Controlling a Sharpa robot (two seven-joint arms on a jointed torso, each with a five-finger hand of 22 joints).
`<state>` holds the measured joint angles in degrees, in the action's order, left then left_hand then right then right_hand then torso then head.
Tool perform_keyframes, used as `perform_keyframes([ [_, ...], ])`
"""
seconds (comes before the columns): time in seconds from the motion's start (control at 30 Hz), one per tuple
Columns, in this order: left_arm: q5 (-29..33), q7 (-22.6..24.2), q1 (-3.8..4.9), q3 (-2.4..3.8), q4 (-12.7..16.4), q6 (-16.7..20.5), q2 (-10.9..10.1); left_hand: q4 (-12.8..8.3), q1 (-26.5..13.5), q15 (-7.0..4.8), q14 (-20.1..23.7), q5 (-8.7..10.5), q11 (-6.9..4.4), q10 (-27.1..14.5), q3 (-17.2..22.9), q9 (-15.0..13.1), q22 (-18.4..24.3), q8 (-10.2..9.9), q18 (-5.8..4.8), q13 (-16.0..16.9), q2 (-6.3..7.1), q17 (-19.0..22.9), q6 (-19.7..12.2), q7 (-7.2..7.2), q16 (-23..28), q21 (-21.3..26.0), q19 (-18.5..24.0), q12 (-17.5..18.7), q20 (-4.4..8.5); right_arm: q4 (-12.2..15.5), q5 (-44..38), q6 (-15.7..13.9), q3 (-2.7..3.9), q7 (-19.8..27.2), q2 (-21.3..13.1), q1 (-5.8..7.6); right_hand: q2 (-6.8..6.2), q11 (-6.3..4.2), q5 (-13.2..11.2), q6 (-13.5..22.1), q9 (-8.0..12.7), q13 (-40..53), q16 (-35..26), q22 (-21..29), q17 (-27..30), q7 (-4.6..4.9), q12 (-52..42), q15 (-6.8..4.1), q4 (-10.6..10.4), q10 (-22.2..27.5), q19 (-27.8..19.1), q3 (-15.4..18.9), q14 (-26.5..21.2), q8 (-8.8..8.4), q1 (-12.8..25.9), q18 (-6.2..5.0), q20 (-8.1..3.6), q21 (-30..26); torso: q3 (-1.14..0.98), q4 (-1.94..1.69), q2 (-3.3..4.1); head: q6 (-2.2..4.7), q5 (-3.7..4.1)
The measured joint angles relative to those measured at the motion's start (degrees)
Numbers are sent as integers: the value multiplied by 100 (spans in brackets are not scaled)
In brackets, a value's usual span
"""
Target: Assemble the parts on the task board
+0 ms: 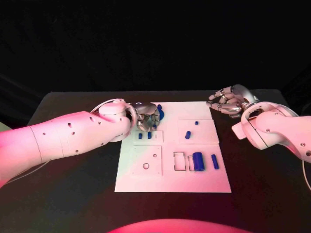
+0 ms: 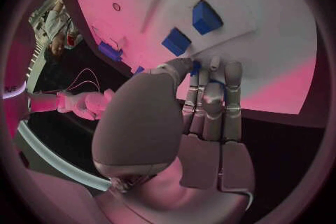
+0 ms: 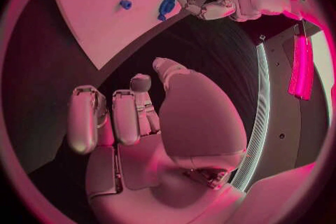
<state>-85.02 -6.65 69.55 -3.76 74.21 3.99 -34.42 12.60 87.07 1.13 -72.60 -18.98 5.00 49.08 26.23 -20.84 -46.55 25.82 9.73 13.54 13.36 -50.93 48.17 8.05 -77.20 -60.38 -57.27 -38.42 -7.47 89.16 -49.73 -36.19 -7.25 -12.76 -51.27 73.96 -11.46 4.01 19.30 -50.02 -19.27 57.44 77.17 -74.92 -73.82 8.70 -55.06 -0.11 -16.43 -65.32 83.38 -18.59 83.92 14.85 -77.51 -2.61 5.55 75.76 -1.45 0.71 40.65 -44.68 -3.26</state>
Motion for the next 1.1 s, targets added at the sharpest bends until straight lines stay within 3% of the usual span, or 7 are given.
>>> perform_keyframes([
  [0.23,14,7,3,-2,-13,-46,1,-171,71,-66,-214,64,-72,294,171,8,-328,-7,0,-53,-71,-269,253,-5,-184,-288,-176,-38,69,1,0,1,0,1,-1,0,0,0,0,0,0,0,0,0,0,0,0,0,0,0,0,0,0,0,0,0,0,0,2,-3,-1,-2,6],
  [0.33,21,29,4,-2,-14,-24,-1,-372,99,-144,-412,317,-134,522,372,1,-655,-51,1,-86,-99,-523,482,-47,-317,-573,-394,-35,129,1,0,2,0,1,-1,0,0,0,0,0,0,0,0,1,0,0,0,0,0,0,0,0,0,0,0,0,0,0,5,-3,-2,4,8],
  [0.4,27,46,4,-3,-14,5,-2,-465,99,-179,-447,401,-168,590,465,-28,-763,-52,-77,-87,-99,-578,562,-66,-329,-664,-431,-27,166,1,0,2,0,1,0,0,0,0,0,0,0,0,0,1,0,0,0,0,0,0,0,0,0,0,0,0,0,0,5,-3,-2,7,9],
  [0.5,51,82,2,-10,-14,67,-7,-602,82,-183,-491,526,-194,626,599,-95,-866,-53,-94,-86,-116,-621,623,-70,-356,-762,-490,-13,183,1,0,2,0,1,0,0,0,0,0,0,0,0,0,1,0,0,0,0,0,0,0,0,0,0,0,0,0,0,6,-3,-2,12,9],
  [0.67,146,162,-13,-17,24,195,-44,-638,29,-163,-511,538,-183,654,633,-102,-892,-88,-94,-73,-169,-630,634,-59,-356,-763,-490,3,183,3,0,2,0,5,0,0,0,1,0,0,-1,1,0,1,0,0,0,0,0,-1,0,0,0,0,0,0,0,0,6,-3,-2,27,2],
  [1.1,662,299,-11,151,514,284,-540,-655,-112,-163,-511,568,-182,655,650,-103,-892,-157,-94,-77,-171,-610,644,-49,-356,-763,-489,15,183,4,0,2,0,10,-29,0,0,1,0,0,-1,1,0,0,0,0,0,0,0,-1,0,0,0,0,0,0,0,0,2,-7,-7,46,2],
])
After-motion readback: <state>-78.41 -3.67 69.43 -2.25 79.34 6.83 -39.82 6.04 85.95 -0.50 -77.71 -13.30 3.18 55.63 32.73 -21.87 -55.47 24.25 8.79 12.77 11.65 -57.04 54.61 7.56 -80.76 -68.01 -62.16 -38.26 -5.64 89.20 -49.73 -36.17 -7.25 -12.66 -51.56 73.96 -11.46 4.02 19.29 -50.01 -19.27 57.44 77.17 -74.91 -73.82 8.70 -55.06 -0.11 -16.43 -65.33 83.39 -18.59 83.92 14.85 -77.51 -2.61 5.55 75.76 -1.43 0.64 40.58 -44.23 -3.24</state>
